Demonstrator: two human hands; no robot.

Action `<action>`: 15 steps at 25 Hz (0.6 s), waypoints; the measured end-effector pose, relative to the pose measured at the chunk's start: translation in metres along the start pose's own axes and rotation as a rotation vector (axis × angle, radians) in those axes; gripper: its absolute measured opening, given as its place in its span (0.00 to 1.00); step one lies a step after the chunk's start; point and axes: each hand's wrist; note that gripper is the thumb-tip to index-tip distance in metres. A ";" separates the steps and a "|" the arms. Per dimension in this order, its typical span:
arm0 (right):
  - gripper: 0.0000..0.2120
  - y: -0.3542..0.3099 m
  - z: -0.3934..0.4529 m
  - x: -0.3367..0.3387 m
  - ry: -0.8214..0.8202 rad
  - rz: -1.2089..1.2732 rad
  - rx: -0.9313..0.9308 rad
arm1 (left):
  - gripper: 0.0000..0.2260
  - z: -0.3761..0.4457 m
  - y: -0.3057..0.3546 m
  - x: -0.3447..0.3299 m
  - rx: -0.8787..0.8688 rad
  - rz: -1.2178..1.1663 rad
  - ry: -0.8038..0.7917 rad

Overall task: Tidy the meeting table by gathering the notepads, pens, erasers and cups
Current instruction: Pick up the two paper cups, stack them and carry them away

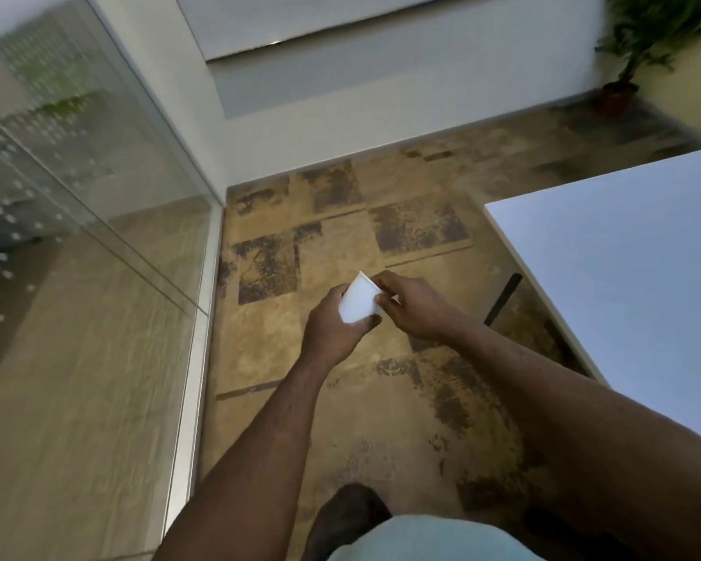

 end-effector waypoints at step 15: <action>0.08 0.117 0.352 0.120 0.331 0.197 -0.471 | 0.35 0.471 -0.007 -0.077 -0.254 0.062 -0.404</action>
Point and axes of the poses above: each hand's wrist, its own z-axis towards the middle knuckle, its own x-axis out of the back of the hand, y = z × x, and after that the axes turned 10 degrees about -x, right-handed
